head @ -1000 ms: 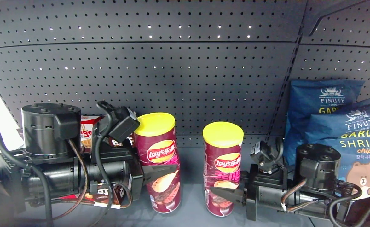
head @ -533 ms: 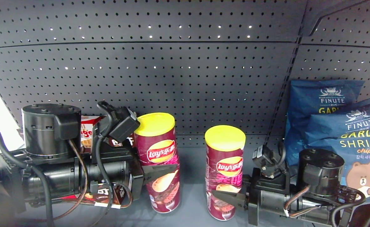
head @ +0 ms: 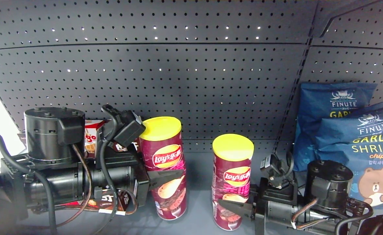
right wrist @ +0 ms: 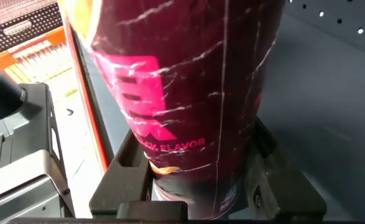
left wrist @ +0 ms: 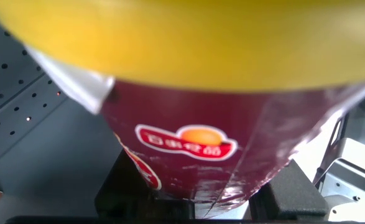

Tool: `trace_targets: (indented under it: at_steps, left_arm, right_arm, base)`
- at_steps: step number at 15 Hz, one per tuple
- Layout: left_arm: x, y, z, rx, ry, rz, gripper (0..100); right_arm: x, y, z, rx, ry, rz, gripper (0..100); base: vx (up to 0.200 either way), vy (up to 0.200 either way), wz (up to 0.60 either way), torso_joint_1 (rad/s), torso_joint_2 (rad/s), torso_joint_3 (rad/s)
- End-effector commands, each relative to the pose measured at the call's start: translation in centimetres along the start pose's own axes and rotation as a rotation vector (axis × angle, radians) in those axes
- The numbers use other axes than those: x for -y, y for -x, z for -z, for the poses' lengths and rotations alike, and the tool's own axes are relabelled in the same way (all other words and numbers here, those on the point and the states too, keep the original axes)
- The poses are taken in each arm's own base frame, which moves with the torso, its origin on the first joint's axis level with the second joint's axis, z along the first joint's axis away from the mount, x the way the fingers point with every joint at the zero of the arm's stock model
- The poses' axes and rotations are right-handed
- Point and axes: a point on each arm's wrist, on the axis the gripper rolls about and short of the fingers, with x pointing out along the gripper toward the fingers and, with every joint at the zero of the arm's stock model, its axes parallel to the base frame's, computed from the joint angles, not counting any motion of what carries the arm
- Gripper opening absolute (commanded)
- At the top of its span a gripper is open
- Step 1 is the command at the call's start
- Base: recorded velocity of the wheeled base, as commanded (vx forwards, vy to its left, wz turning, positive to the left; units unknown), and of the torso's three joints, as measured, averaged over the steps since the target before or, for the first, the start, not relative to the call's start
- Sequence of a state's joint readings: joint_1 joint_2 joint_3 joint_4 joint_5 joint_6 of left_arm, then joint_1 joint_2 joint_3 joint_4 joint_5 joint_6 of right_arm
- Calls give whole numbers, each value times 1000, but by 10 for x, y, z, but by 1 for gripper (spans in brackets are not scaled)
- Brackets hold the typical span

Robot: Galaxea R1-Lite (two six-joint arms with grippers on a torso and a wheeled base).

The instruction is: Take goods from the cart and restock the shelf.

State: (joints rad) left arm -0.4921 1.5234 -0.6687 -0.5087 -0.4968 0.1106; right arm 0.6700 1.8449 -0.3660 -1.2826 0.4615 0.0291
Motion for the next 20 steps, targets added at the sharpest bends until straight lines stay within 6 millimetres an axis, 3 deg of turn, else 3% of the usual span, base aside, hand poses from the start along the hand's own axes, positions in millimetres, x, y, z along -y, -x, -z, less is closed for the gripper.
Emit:
trace_targets:
  at_steps: [1, 4, 5, 10, 14, 17, 20]
  left_arm:
    - [0, 0, 0, -1, -1, 1, 0]
    - [0, 0, 1, -2, 1, 1, 0]
    - [0, 0, 1, -3, 2, 1, 0]
    - [0, 0, 1, -5, 1, 1, 0]
    - [0, 0, 1, -2, 0, 1, 0]
    - [0, 0, 0, -1, 0, 1, 0]
    - [0, 0, 0, -1, 0, 1, 0]
  right_arm:
    - [1, -1, 4, -16, -8, 0, 0]
    - [1, -1, 4, -15, -7, 0, 0]
    - [0, -1, 4, -17, -8, -2, 100]
    - [-4, 9, 7, -7, 3, 0, 100]
    - [-17, 33, -8, 62, 25, -3, 100]
    - [-33, 73, -23, 153, 63, 22, 100]
    - [-30, 111, -43, 280, 113, 176, 100]
  base:
    - [0, 0, 0, 0, 0, 0]
    - [0, 0, 0, 0, 0, 0]
    - [0, 0, 0, 0, 0, 0]
    - [0, 0, 0, 0, 0, 0]
    - [0, 0, 0, 0, 0, 0]
    - [0, 0, 0, 0, 0, 0]
    - [0, 0, 0, 0, 0, 0]
